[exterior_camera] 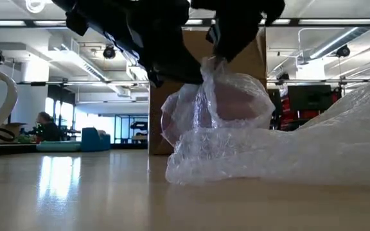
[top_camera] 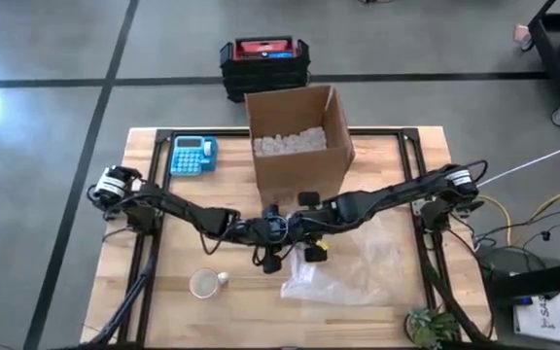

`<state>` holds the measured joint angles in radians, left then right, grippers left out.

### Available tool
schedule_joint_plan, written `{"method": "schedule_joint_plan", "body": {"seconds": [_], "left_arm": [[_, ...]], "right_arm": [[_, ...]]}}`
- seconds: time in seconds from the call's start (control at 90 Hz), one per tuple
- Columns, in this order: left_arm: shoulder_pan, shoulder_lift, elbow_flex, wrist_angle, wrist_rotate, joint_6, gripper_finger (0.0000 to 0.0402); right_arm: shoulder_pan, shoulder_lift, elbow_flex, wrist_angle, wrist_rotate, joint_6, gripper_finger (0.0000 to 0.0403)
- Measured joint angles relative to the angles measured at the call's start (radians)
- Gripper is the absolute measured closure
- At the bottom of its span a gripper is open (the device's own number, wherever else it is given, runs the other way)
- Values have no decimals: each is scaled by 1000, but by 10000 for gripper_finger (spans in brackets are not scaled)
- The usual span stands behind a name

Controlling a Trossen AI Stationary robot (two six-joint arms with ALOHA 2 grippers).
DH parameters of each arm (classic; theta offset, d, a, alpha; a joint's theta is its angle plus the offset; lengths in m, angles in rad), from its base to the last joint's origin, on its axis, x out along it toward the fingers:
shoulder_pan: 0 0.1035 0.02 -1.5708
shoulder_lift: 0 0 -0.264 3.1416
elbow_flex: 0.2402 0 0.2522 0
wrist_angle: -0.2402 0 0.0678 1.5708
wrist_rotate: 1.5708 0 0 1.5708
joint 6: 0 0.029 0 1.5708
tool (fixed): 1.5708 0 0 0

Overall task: Wrap mug
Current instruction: Wrap the purple mug with bubble wrap

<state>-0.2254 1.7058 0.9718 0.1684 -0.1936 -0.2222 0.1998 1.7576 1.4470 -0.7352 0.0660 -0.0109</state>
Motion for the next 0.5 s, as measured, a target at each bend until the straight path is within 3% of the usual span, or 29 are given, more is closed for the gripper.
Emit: {"method": "schedule_joint_plan", "body": {"seconds": [0.333,0.5], "left_arm": [[-10,-100,-3,-48,5,1,381],[-6,-109,-3,-67,5,6,381]], "right_arm": [[-8,141,-72,50,-2,15,403],[-7,125,-64,76,-6,10,403]]}}
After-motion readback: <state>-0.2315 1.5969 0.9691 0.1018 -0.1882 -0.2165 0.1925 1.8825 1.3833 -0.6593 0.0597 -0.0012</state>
